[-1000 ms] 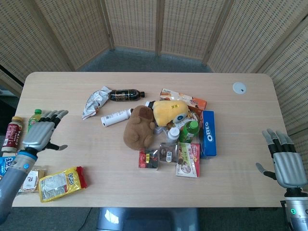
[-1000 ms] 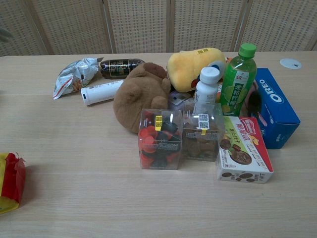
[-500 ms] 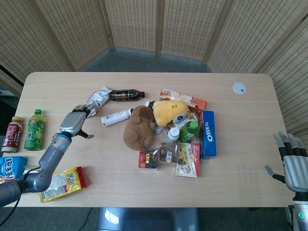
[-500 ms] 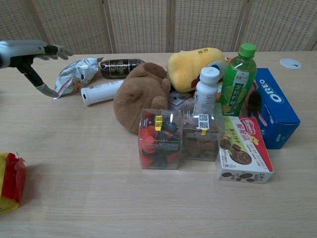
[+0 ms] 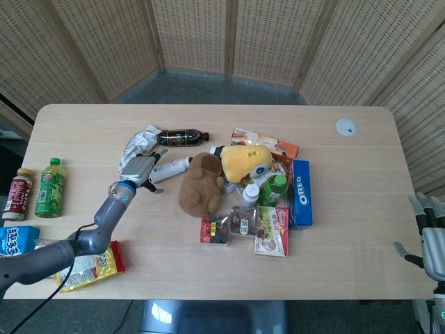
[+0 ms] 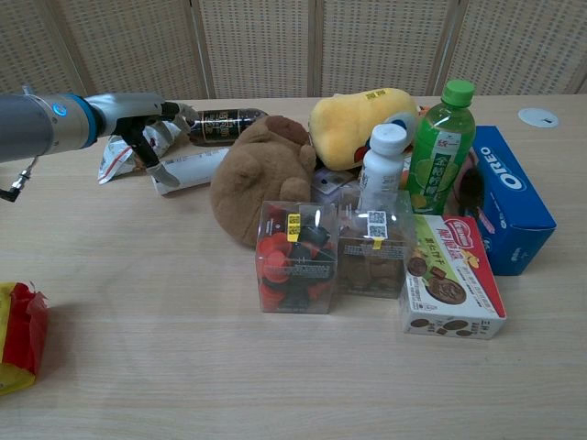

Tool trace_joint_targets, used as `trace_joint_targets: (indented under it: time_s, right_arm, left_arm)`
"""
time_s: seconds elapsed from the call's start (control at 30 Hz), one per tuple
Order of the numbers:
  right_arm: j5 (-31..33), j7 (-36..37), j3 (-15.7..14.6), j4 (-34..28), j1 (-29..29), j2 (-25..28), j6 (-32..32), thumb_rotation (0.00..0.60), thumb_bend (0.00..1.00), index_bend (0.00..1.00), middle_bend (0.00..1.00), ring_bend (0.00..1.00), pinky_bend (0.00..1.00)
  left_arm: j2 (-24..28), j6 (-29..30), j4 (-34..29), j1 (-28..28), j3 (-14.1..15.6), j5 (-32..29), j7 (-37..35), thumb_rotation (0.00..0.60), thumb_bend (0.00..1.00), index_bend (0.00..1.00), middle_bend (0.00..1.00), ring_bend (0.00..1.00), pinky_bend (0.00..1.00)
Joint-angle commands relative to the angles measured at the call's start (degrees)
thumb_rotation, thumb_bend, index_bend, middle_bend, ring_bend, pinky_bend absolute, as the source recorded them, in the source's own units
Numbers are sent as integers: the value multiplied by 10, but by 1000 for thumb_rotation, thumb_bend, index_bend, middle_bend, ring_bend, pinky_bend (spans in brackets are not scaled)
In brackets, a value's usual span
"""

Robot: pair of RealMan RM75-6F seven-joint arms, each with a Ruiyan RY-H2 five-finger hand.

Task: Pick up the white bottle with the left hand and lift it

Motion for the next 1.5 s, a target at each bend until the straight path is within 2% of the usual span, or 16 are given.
trace_joint_targets:
  time_s: [0.03, 0.53, 0.63, 0.7, 0.9, 1.1, 1.27, 1.4, 1.5]
  right_arm:
    - [1, 2, 0, 0, -3, 1, 2, 588, 202, 0, 0, 0, 0]
    - [12, 4, 2, 1, -11, 6, 3, 587, 201, 0, 0, 0, 0]
    - [13, 4, 3, 0, -12, 6, 2, 586, 200, 0, 0, 0, 0]
    - [14, 4, 3, 0, -12, 7, 2, 588, 200, 0, 0, 0, 0]
    - [16, 4, 5, -1, -13, 8, 1, 588, 201, 0, 0, 0, 0]
    - [16, 12, 6, -1, -13, 7, -3, 584, 201, 0, 0, 0, 0]
    - [14, 14, 7, -1, -12, 8, -3, 586, 201, 0, 0, 0, 0]
    - [11, 15, 8, -4, -11, 8, -3, 586, 201, 0, 0, 0, 0]
    - [10, 15, 8, -4, -10, 7, -4, 586, 201, 0, 0, 0, 0]
  left_arm:
    - [-24, -14, 31, -17, -1, -11, -3, 600, 159, 0, 151, 230, 12]
    - [-101, -61, 156, -57, -1, -22, -20, 600, 161, 0, 105, 220, 33]
    - [-114, -70, 179, -62, -1, -22, -23, 600, 167, 1, 108, 231, 70]
    - [-124, -71, 192, -64, -1, -20, -25, 600, 190, 19, 131, 282, 132]
    - [-141, -77, 218, -67, 4, -9, -25, 600, 242, 182, 238, 427, 306]
    - [-149, -71, 228, -64, -2, 0, -31, 600, 290, 304, 331, 505, 396]
    - [-145, -58, 221, -58, -7, 11, -40, 600, 320, 420, 439, 580, 480]
    - [-136, -38, 206, -47, -13, 22, -49, 600, 356, 504, 531, 685, 593]
    - [-124, -30, 190, -39, -17, 27, -55, 600, 360, 521, 550, 716, 626]
